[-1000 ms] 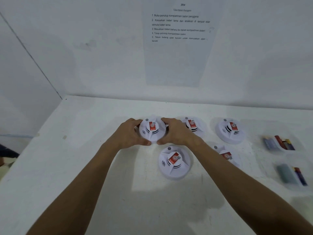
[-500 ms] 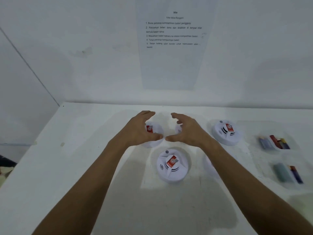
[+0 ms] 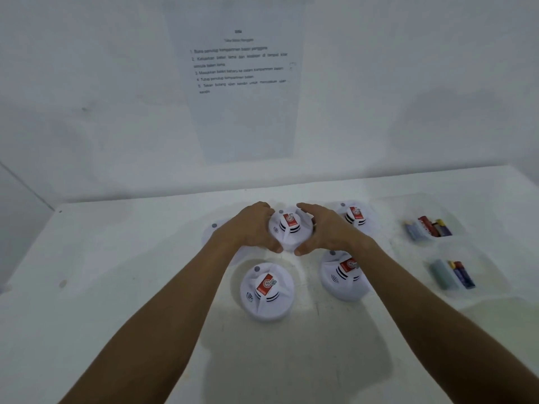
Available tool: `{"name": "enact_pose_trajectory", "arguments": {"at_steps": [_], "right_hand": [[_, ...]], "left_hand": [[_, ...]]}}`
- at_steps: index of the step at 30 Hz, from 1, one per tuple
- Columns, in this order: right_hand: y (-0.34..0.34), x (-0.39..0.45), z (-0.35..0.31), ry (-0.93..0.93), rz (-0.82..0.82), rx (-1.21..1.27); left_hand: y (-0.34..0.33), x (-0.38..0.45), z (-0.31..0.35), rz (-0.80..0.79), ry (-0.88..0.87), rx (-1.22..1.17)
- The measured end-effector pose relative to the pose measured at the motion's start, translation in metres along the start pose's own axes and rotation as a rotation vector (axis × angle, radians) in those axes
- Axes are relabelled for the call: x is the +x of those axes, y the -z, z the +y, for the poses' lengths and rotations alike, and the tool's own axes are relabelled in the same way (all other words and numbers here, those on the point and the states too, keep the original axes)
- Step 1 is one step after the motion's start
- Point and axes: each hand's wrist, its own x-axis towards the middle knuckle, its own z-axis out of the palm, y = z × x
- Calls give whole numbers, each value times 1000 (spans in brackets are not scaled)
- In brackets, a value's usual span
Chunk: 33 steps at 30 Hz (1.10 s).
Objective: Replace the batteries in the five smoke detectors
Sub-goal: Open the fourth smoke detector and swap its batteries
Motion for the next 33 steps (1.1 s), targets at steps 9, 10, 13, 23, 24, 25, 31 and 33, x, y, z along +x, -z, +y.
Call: {"name": "enact_pose_trajectory", "arguments": {"at_steps": [9,10,13,23,24,25,31,33], "right_hand": [[16,-25,1,179,50,15],[21,-32,3,202,54,44],[35,-55,10,254,59,226],[81,-135,52,410,-34,702],[86,-139,57,418,-36,696],[90,-144,63,425,-38,682],[105,-161,94,461,-10,564],[107,-163,102,481,-5,532]], "left_hand": [[15,-40,38,200,-70,-270],[16,-49,46,232,-85,-339],[18,-76,69,269,-80,-560],[8,-100,155,157,-117,-821],[6,-98,163,171,-119,-818],[4,-96,171,180,-119,-801],[-16,-91,202,262,-107,-740],[-23,-90,209,279,-95,-748]]}}
